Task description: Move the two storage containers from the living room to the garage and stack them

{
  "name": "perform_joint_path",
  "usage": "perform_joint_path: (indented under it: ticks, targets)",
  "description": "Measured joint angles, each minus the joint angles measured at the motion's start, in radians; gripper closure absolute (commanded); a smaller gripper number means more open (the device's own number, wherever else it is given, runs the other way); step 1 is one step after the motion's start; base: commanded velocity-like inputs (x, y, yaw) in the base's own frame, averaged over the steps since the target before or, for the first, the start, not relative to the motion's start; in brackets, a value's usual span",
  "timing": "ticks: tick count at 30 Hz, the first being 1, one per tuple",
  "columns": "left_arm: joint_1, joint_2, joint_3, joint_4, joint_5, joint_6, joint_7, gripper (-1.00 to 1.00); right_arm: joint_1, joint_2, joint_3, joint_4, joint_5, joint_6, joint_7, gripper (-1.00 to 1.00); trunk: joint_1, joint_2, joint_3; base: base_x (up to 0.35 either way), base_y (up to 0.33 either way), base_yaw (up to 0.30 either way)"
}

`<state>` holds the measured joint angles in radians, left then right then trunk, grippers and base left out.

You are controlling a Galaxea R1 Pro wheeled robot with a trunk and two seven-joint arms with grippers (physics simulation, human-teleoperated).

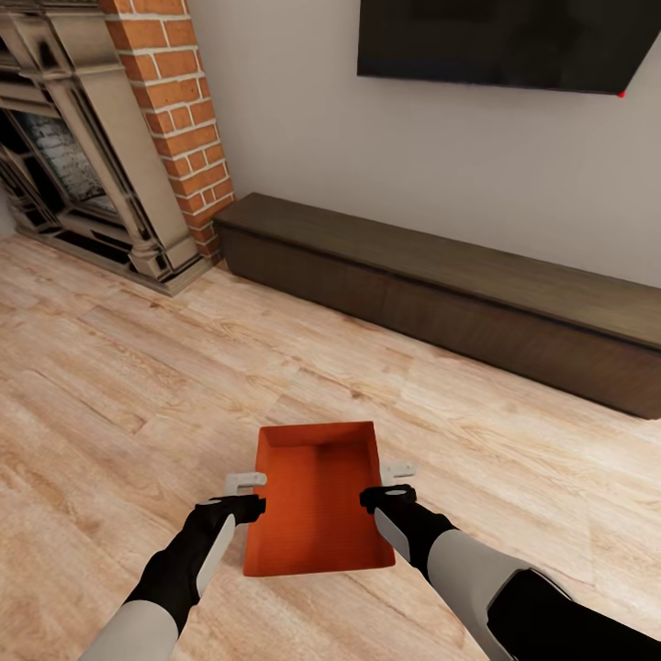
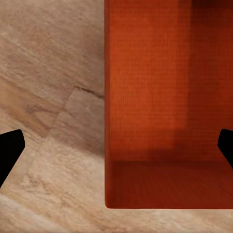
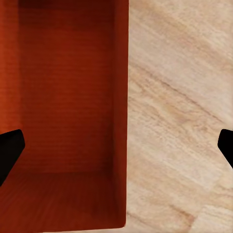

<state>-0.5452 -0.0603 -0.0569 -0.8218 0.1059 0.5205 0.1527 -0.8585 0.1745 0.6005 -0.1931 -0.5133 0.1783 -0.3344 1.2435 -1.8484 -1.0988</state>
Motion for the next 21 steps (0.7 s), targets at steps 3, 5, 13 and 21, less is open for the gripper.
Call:
perform_joint_path:
  ticks: [3, 5, 13, 21]
  targets:
    - [0.000, 0.003, 0.000, 0.000, 0.000, 0.000, 0.000, -1.00, 0.000, 0.000, -0.002, 0.000, 0.002, 0.000, 0.000, -1.00, 0.012, -0.021, -0.009, 0.000, 0.000, 0.000]
    - [0.000, 0.004, 0.000, 0.000, 0.000, 0.000, 0.001, -1.00, 0.000, -0.001, -0.002, 0.000, 0.002, 0.000, 0.000, -1.00, 0.019, -0.035, -0.016, 0.000, 0.000, 0.000]
    - [0.000, 0.005, -0.001, -0.001, 0.000, 0.000, 0.001, -1.00, 0.000, -0.002, -0.002, 0.000, 0.002, -0.001, 0.000, -1.00, 0.035, -0.063, -0.028, 0.000, 0.000, 0.000]
    - [0.000, 0.006, -0.002, 0.003, -0.001, 0.000, 0.002, -1.00, 0.000, -0.002, -0.002, 0.000, 0.002, -0.001, 0.000, -1.00, 0.058, -0.105, -0.047, 0.000, 0.000, 0.000]
